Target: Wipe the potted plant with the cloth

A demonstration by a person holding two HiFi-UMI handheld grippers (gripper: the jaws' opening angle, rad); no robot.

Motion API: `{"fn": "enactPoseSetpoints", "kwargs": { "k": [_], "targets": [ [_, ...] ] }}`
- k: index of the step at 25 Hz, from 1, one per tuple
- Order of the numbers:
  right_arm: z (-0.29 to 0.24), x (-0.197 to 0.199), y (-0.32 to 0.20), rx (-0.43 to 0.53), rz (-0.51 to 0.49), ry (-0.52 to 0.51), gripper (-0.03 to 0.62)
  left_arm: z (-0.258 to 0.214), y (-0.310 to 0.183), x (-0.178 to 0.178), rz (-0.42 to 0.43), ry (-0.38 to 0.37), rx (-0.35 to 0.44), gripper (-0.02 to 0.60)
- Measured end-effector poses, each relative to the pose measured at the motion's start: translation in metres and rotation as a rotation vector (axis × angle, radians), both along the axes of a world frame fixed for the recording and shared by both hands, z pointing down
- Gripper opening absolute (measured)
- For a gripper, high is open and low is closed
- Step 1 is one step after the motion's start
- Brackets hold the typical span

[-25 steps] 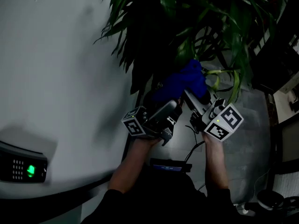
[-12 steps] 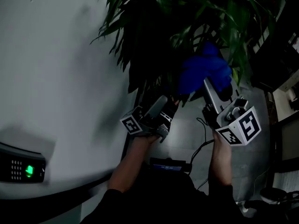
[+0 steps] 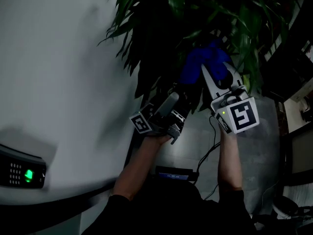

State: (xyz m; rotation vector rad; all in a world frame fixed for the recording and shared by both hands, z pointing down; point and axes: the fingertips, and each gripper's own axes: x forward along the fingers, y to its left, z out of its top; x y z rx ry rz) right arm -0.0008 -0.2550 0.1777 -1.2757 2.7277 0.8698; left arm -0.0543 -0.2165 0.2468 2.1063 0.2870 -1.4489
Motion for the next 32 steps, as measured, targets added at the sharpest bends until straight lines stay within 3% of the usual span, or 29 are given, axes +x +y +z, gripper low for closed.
{"fn": "enactPoseSetpoints", "kwargs": {
  "k": [6,10,16,25,32],
  "targets": [
    [0.035,-0.006,-0.002,-0.078,-0.041,0.072,0.078,-0.003,-0.003,-0.008,0.003,0.084,-0.017,0.245],
    [0.056,-0.004,0.003,-0.143,-0.071,0.036,0.078,-0.004,-0.002,-0.008,0.006,0.109,-0.026,0.245],
    [0.08,-0.001,0.018,-0.252,-0.148,-0.053,0.078,0.001,0.003,-0.01,-0.019,0.083,-0.024,0.245],
    [0.117,-0.005,0.058,-0.33,-0.231,-0.048,0.078,0.011,0.004,-0.014,-0.039,0.039,-0.027,0.245],
    [0.129,0.01,0.087,-0.358,-0.194,0.037,0.078,0.022,0.006,-0.008,-0.047,-0.023,-0.031,0.245]
  ]
}}
